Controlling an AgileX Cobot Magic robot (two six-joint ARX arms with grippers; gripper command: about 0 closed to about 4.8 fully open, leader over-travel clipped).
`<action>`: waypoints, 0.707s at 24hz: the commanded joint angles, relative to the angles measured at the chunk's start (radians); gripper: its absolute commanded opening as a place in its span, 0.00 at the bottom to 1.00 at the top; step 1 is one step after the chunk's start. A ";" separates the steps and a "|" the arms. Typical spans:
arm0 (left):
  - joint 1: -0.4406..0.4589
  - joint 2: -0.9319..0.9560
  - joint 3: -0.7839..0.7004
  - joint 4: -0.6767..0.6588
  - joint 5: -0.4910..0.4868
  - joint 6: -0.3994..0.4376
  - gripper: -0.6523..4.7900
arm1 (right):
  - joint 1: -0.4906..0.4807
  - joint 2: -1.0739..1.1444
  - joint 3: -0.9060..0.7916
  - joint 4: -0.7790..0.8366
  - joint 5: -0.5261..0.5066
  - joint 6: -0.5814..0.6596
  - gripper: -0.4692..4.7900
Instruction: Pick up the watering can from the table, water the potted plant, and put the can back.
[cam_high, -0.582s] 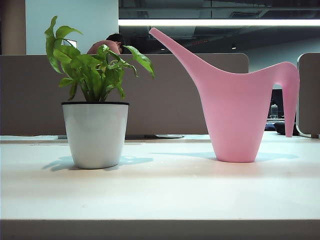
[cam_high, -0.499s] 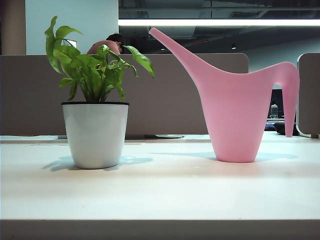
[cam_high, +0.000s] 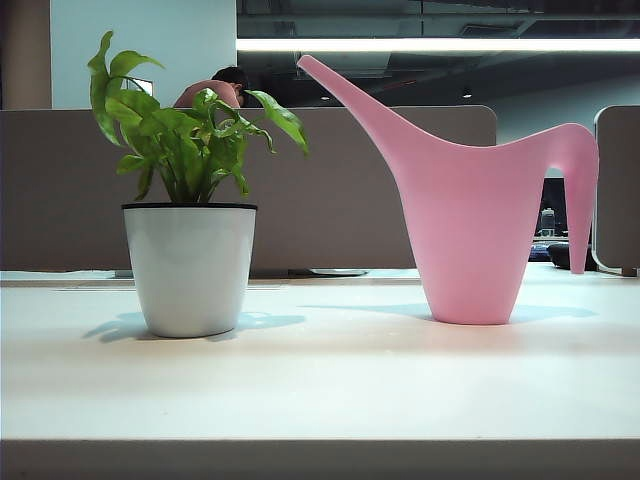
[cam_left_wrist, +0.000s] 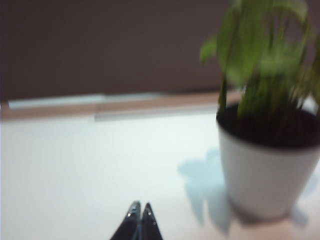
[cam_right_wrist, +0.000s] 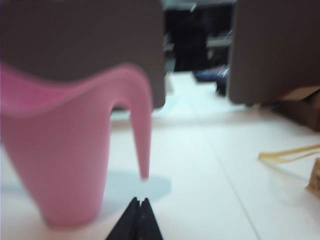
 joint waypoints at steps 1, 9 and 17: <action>0.000 0.007 0.112 -0.023 0.031 -0.019 0.11 | 0.001 0.003 0.116 0.039 0.018 0.036 0.08; 0.000 0.227 0.468 -0.209 0.174 -0.068 0.11 | 0.000 0.191 0.452 -0.233 0.017 -0.051 0.08; -0.002 0.568 0.749 -0.360 0.343 -0.040 0.11 | 0.000 0.510 0.655 -0.287 0.063 -0.113 0.08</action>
